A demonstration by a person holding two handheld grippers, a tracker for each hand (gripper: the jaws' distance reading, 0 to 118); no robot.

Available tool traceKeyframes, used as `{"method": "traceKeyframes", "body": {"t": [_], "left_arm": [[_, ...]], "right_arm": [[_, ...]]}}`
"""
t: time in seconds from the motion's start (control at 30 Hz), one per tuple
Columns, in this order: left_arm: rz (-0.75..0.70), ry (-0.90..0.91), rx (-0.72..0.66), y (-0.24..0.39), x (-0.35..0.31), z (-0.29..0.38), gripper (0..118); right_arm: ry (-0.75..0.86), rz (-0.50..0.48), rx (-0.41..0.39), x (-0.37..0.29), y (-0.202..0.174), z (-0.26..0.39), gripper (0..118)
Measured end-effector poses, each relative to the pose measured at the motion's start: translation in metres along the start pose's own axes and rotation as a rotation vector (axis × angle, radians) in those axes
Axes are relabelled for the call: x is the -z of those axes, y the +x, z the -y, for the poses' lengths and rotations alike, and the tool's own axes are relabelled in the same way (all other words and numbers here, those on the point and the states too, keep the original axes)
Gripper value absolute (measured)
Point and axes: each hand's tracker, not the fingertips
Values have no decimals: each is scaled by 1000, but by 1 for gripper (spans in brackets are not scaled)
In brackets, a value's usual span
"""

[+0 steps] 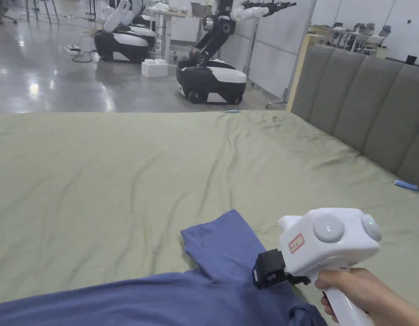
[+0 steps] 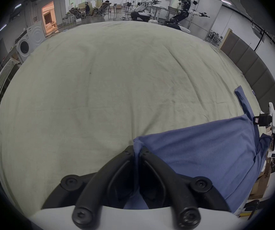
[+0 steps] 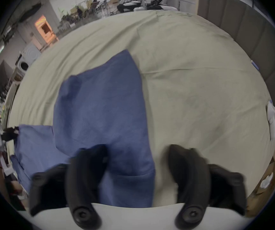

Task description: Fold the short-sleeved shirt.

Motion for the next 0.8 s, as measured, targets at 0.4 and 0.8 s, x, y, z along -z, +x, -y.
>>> {"method": "traceKeyframes", "body": {"t": [0.4, 0.8], "left_arm": [[58, 198, -3, 1, -102, 41, 4], [106, 286, -147, -20, -184, 159, 4]], "right_arm": [[244, -84, -105, -98, -21, 35, 9], [397, -166, -19, -196, 2, 173, 9]]}}
